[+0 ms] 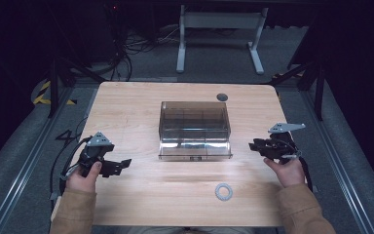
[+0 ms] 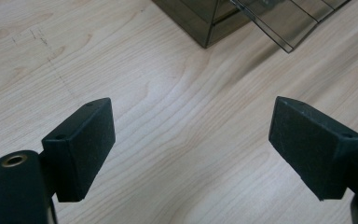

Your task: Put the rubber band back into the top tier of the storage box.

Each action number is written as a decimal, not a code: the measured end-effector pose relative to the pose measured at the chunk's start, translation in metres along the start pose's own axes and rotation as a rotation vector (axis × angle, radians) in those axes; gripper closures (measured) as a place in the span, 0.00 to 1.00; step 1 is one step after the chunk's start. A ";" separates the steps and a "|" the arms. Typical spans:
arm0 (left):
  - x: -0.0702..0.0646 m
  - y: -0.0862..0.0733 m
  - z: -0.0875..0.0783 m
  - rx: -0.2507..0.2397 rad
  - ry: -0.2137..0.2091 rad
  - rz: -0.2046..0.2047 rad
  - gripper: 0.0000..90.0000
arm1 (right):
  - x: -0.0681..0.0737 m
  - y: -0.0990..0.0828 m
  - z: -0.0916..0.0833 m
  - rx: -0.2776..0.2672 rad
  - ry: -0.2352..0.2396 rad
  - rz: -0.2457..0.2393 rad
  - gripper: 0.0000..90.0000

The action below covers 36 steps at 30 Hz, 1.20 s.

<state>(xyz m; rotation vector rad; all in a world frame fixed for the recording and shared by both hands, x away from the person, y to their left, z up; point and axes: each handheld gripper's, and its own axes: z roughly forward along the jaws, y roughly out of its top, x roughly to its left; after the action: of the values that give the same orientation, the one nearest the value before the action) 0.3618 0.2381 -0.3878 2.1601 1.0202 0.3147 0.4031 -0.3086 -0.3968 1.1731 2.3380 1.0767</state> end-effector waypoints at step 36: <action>-0.022 -0.005 0.007 0.054 -0.046 0.082 0.17 | 0.056 0.039 -0.030 0.102 0.181 -0.197 0.70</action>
<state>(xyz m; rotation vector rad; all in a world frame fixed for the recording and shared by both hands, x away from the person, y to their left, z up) 0.3480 0.2204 -0.3941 2.2515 0.9258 0.2770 0.3734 -0.2646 -0.3450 0.8870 2.6112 1.0435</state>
